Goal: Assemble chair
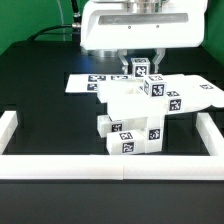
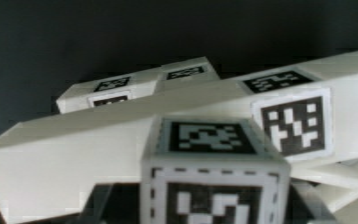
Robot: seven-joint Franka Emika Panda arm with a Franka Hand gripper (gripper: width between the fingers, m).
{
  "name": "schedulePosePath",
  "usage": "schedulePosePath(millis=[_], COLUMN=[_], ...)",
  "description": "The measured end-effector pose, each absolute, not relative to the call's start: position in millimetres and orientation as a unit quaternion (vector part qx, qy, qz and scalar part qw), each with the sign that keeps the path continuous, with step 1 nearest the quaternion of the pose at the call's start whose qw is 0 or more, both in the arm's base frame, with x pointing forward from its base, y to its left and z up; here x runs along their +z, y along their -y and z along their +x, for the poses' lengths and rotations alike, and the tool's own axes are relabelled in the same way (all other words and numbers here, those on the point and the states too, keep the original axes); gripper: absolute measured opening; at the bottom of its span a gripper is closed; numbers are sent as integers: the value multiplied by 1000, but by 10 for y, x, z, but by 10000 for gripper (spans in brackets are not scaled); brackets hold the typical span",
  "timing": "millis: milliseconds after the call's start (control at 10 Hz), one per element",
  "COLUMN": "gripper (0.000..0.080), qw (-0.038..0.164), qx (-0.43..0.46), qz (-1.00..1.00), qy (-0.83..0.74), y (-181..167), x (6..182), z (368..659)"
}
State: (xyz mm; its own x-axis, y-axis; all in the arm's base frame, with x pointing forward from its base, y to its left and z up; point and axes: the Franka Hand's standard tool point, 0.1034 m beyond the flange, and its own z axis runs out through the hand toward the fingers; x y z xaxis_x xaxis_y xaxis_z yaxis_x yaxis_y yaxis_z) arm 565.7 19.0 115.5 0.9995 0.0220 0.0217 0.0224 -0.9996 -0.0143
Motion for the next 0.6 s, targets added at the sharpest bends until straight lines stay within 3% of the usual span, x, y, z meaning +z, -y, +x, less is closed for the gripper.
schedulePosePath(millis=[600], gripper=[289], qw=[7], qx=[-12], qz=[-1000], qy=[11], y=[-189], x=[1156], z=[5661])
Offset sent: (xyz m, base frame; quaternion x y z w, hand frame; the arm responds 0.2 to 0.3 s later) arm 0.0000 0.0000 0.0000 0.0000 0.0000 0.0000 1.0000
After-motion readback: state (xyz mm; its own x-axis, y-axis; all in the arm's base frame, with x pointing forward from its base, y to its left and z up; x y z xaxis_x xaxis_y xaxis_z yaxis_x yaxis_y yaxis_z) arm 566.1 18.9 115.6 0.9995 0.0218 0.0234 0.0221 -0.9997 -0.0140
